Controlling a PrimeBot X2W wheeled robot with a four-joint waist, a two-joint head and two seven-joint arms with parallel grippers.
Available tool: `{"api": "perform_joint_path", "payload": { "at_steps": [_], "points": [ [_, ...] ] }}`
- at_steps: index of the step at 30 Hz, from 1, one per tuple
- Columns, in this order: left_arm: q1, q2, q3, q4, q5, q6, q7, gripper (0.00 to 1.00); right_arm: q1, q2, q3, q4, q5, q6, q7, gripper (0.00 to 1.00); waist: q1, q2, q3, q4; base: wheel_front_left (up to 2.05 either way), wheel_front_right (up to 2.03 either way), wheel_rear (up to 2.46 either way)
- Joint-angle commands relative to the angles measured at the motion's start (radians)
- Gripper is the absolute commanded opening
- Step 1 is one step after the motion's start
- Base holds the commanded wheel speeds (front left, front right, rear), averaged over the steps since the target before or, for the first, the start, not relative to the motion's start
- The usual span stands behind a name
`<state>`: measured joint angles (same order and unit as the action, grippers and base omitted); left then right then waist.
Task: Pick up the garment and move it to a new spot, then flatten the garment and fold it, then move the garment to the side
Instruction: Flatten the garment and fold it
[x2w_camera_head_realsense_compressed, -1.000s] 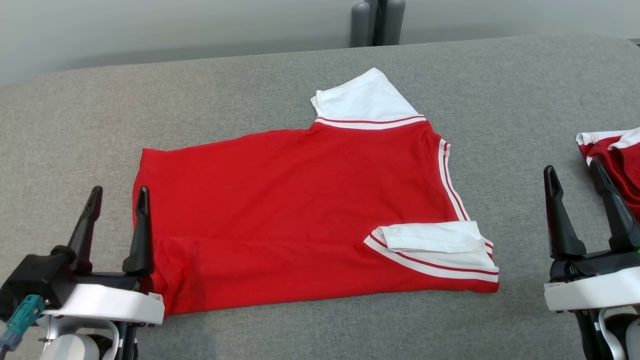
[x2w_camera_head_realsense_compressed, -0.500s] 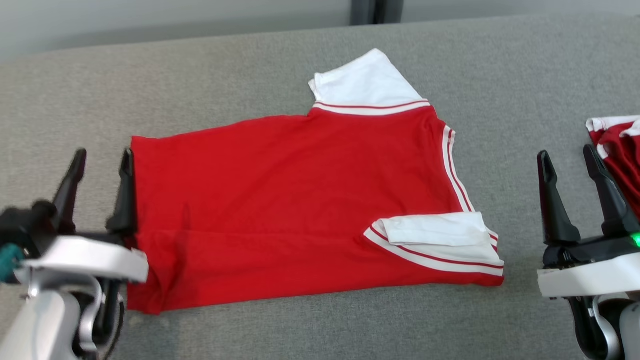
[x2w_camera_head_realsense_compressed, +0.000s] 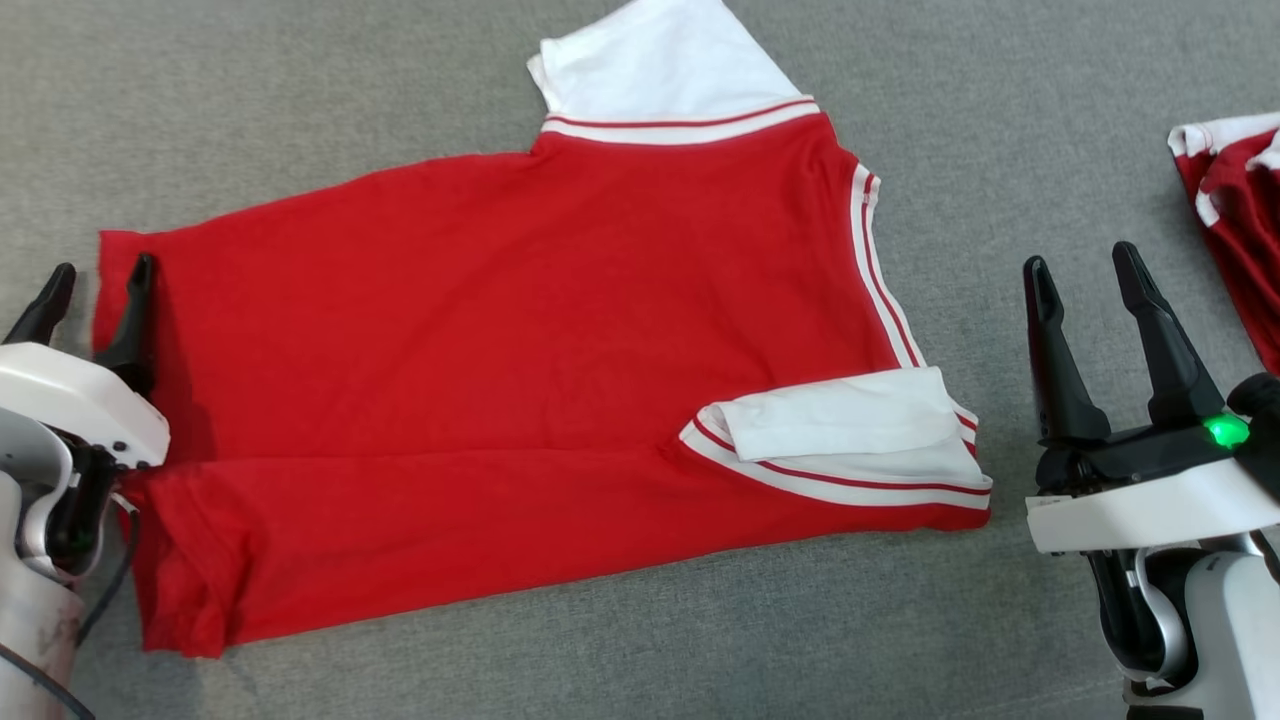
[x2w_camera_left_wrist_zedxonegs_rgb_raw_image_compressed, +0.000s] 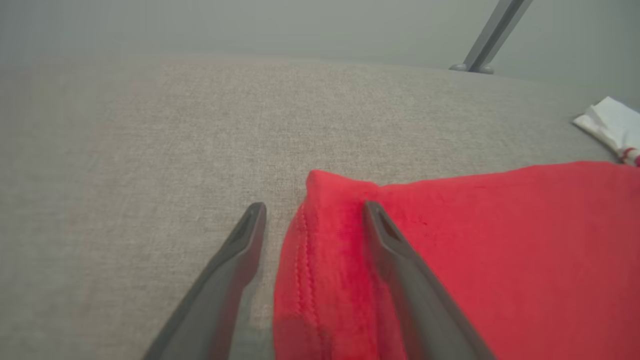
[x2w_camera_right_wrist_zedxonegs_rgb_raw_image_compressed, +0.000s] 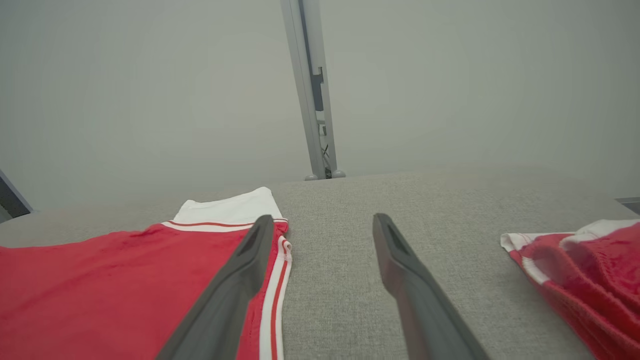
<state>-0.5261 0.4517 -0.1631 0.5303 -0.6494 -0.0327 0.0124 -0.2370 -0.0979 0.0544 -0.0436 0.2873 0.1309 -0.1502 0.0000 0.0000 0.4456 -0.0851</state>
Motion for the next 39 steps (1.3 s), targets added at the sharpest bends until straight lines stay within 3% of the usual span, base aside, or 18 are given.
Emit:
{"api": "perform_joint_path", "payload": {
  "at_steps": [1, 3, 4, 6, 11, 17, 27, 39],
  "points": [
    [-0.031, 0.008, -0.001, 0.027, -0.008, -0.017, -0.001, 1.0, -0.015, -0.008, 0.0, 0.009, 0.001, 0.0, -0.009, 1.0, 0.0, 0.0, 0.021, -0.013, 0.0, 0.0, 0.0],
    [-0.056, 0.006, -0.008, 0.075, -0.013, -0.035, 0.002, 1.0, -0.029, -0.015, 0.0, 0.018, 0.0, 0.0, -0.013, 1.0, 0.0, 0.0, 0.027, -0.014, 0.0, 0.0, 0.0],
    [-0.067, 0.004, -0.014, 0.095, -0.016, -0.044, 0.002, 0.52, -0.035, -0.019, -0.001, 0.024, 0.002, 0.0, -0.013, 1.0, 0.0, 0.0, 0.03, -0.014, 0.0, 0.0, 0.0],
    [-0.081, -0.004, -0.022, 0.128, -0.023, -0.058, -0.001, 0.0, -0.054, -0.029, -0.007, 0.035, 0.007, 0.0, -0.011, 1.0, 0.0, 0.0, 0.034, -0.014, 0.0, 0.0, 0.0],
    [-0.136, -0.022, -0.043, 0.173, -0.025, -0.078, -0.038, 0.0, -0.174, -0.109, -0.084, 0.086, 0.02, 0.0, 0.003, 1.0, 0.0, 0.0, 0.044, 0.003, 0.0, 0.0, 0.0],
    [-0.221, -0.068, -0.096, 0.172, -0.009, -0.088, -0.059, 0.0, -0.397, -0.227, -0.115, 0.238, 0.065, 0.0, 0.063, 1.0, 0.0, 0.0, 0.078, 0.092, 0.0, 0.0, 0.0],
    [-0.352, -0.179, -0.222, 0.217, 0.008, -0.097, -0.084, 0.0, -0.759, -0.273, 0.121, 0.604, 0.12, 0.0, 0.157, 1.0, 0.0, 0.0, 0.142, 0.256, 0.0, 0.0, 0.0],
    [-0.445, -0.241, -0.362, 0.221, -0.086, -0.098, -0.13, 0.0, -1.008, -0.275, 0.379, 0.915, 0.189, 0.0, 0.245, 1.0, 0.0, 0.0, 0.211, 0.36, 0.0, 0.0, 0.0]
  ]
}}
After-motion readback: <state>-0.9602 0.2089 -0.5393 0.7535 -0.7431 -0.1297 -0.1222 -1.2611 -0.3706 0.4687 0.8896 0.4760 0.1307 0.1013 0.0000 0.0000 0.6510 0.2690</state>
